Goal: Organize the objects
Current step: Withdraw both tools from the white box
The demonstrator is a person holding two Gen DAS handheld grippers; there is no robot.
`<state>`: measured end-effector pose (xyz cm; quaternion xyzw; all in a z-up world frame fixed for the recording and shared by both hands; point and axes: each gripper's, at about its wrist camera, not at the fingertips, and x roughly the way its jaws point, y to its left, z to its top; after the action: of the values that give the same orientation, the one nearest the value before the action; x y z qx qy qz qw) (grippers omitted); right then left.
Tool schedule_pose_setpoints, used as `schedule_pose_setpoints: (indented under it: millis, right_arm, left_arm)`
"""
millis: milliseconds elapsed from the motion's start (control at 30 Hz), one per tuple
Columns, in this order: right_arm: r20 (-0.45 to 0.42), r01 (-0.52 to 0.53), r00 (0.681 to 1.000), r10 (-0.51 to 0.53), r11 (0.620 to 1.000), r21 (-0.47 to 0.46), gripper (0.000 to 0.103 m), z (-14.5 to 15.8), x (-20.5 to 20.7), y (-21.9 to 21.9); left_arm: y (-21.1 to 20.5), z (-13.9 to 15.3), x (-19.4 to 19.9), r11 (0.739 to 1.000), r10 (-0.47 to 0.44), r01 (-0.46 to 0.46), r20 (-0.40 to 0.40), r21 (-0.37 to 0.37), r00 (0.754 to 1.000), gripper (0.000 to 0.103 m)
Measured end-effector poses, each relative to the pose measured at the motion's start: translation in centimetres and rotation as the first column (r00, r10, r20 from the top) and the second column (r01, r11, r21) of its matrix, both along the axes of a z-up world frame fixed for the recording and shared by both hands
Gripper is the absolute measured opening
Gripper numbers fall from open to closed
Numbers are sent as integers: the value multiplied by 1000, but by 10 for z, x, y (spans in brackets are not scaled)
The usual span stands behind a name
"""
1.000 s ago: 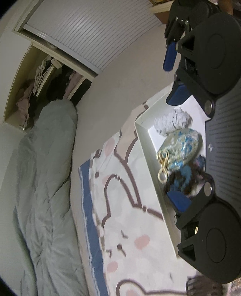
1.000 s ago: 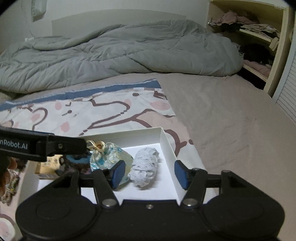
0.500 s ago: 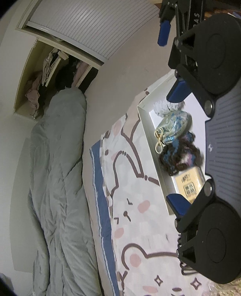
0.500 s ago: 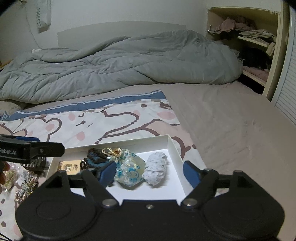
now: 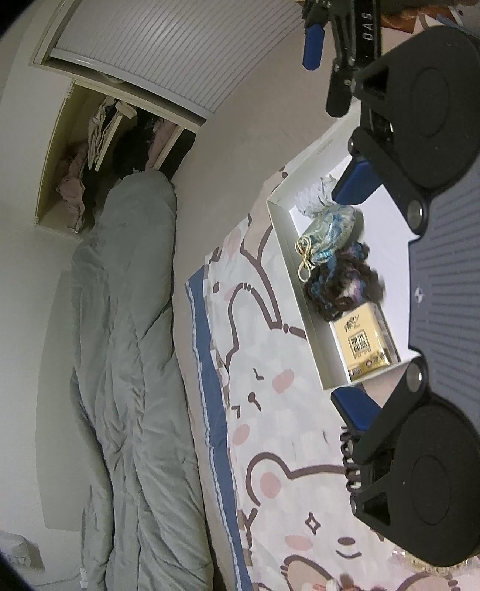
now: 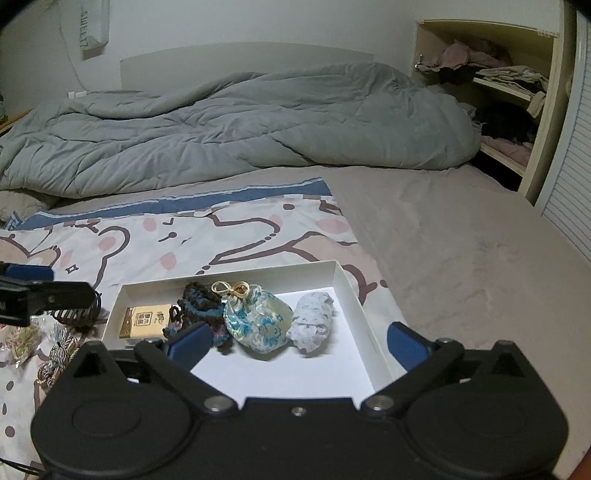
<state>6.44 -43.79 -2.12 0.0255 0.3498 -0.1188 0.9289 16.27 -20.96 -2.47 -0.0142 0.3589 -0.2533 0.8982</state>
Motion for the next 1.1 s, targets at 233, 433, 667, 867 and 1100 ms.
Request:
schedule_pose_setpoints:
  millis: [233, 433, 667, 867, 1100]
  right_arm:
    - [15, 32, 999, -33, 998, 55, 103, 2, 0, 0]
    - [4, 32, 999, -32, 998, 55, 103, -3, 9, 12]
    - [10, -21, 1000, 21, 997, 69, 103, -5, 24, 37]
    - [11, -76, 997, 75, 994, 76, 103, -6, 38, 65]
    - [24, -153, 988, 151, 983, 105, 103, -4, 55, 105]
  left_arm:
    - [20, -1, -3, 1000, 25, -25, 0, 17, 1000, 103]
    - [48, 3, -4, 997, 75, -76, 26, 31, 997, 103]
    - [92, 3, -1, 986, 161, -162, 31, 34, 986, 103]
    - [132, 10, -4, 973, 227, -228, 47, 33, 973, 103]
    - [173, 13, -12, 960, 274, -278, 65, 45, 959, 103]
